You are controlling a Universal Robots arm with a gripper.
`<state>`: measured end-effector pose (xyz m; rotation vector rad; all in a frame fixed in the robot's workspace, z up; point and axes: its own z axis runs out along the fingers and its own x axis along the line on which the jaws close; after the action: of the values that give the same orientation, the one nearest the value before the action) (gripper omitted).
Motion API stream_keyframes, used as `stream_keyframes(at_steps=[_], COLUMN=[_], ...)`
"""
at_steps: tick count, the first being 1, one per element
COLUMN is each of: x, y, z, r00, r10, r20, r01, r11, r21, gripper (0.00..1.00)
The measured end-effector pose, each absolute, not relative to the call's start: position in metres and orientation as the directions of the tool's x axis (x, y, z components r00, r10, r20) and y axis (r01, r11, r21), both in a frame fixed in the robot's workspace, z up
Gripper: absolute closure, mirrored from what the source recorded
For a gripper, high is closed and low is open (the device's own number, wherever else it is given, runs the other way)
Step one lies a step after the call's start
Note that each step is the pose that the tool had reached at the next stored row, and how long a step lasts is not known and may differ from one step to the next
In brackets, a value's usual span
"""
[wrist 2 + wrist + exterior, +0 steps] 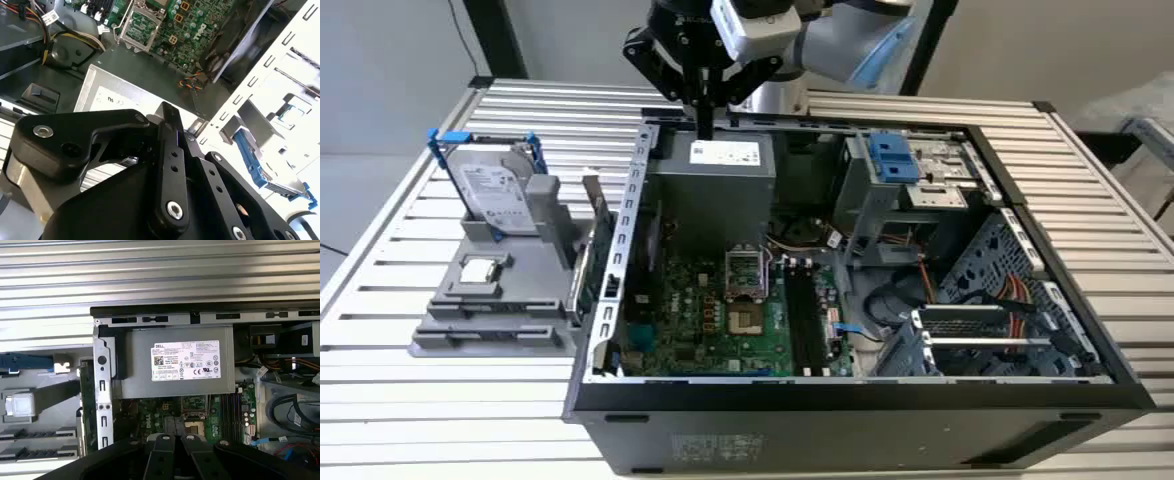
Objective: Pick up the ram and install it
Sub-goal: 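Reach for the ram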
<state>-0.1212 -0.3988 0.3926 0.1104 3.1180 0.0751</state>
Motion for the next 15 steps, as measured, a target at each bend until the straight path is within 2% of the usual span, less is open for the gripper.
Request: stream_keyframes(at_steps=[15], x=[-0.1246], y=[-0.3988], z=[0.3927], r00=[-0.997], r10=[0.071], r20=[-0.019], r01=[0.07], r11=[0.996], r21=[0.049], gripper=[1.0])
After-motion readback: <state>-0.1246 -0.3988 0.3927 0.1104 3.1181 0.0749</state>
